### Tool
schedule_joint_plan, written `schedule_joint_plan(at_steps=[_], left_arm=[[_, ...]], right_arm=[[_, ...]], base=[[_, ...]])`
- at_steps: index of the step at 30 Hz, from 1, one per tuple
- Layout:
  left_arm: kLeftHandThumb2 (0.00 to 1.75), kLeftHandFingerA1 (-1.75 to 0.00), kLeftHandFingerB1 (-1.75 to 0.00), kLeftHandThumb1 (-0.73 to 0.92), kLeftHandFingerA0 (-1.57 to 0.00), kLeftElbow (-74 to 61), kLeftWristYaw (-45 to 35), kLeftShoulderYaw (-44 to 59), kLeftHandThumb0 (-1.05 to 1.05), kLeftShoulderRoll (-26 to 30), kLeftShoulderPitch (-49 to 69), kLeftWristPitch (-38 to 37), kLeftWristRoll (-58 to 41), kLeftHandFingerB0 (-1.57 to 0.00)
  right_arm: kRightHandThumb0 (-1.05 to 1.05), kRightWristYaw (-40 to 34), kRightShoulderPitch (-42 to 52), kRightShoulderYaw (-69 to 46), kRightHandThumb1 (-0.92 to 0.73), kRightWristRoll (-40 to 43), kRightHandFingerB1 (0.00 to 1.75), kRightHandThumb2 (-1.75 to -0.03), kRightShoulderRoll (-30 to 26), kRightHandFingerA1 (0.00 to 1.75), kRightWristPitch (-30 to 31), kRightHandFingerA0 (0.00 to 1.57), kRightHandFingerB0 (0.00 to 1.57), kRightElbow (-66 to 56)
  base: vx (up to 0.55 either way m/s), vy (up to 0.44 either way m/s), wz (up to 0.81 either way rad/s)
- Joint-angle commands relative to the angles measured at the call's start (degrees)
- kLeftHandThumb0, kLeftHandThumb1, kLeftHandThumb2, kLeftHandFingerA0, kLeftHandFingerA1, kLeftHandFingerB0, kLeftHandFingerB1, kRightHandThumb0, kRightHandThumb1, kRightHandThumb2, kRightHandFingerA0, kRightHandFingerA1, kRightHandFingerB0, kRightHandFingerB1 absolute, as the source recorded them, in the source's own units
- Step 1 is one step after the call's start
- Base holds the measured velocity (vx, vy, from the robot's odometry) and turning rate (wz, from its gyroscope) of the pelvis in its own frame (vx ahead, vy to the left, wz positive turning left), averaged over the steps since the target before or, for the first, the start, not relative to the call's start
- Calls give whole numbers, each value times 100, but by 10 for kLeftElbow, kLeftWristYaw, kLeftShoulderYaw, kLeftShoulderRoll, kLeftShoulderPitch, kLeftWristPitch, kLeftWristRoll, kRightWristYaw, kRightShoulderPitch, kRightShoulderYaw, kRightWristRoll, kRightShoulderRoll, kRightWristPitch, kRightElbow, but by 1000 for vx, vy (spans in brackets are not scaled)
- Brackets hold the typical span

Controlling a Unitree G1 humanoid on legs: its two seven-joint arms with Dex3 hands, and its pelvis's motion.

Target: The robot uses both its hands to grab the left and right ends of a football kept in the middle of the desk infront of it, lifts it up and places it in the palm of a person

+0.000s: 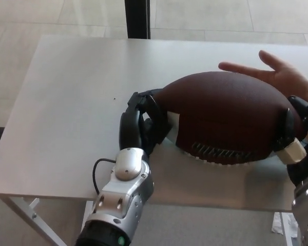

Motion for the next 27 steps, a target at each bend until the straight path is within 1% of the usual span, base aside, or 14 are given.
schedule_joint_plan(at_steps=[1,3,4,6,7,10,12,14,15,16,18,19,26,27], left_arm=[[81,-175,-161,92,-88,37,-126,41,-84,-124,-130,102,-126,-53],[80,-175,-157,92,-87,54,-119,64,-76,-120,-163,107,-133,-56],[114,-146,-119,77,-116,65,-123,58,-69,-109,-184,106,-118,-76],[73,-175,-146,92,-90,82,-99,57,-61,-86,-245,121,-92,-70],[110,-145,-119,74,-114,89,-106,58,-71,-77,-264,123,-89,-80],[115,-140,-111,75,-112,104,-118,38,-67,-55,-293,92,-51,-78],[75,-169,-127,92,-74,117,-139,28,-78,-34,-326,82,-35,-69],[116,-129,-108,77,-89,130,-148,12,-72,-18,-344,80,-13,-70],[71,-156,-117,89,-68,150,-140,10,-60,-7,-373,99,-2,-67],[105,-110,-94,64,-72,183,-122,-15,-55,12,-412,122,42,-69],[108,-101,-87,65,-76,192,-93,-10,-54,14,-419,112,46,-72],[67,-105,-83,89,-74,200,-92,-10,-71,15,-417,83,51,-67],[68,-125,-97,88,-62,279,-153,-42,-65,41,-496,122,80,-52],[113,-102,-78,70,-72,292,-169,-45,-55,45,-510,128,82,-60]], right_arm=[[-28,2,-146,7,-60,147,144,-109,85,170,46,103,76,-30],[-27,-9,-173,-1,-57,152,145,-112,77,171,55,104,76,-33],[-24,-14,-189,-5,-55,149,144,-117,69,170,61,105,78,-34],[-19,-22,-235,-15,-50,149,148,-128,53,172,72,106,84,-34],[-18,-26,-252,-21,-49,153,145,-130,49,171,75,107,88,-32],[-17,-23,-287,-28,-48,148,146,-129,37,171,72,105,84,-21],[-16,-33,-330,-43,-45,154,146,-130,24,168,81,107,85,-6],[-17,-38,-347,-51,-48,157,150,-129,18,172,91,102,79,0],[-17,-40,-368,-64,-56,156,149,-121,4,174,93,98,74,20],[-17,-41,-392,-88,-60,170,149,-118,-9,174,90,101,75,49],[-17,-42,-407,-105,-64,186,147,-115,-8,174,86,101,75,69],[-16,-53,-419,-114,-63,183,142,-117,-14,170,89,104,79,81],[-17,-75,-478,-170,-72,183,138,-107,-42,173,81,101,80,166],[-13,-72,-486,-174,-69,177,141,-109,-48,174,74,101,77,181]], base=[[0,0,0],[0,0,0],[0,0,0],[0,0,0],[0,0,0],[0,0,0],[0,0,0],[0,0,0],[0,0,0],[0,0,0],[0,0,0],[0,0,0],[0,0,0],[0,0,0]])
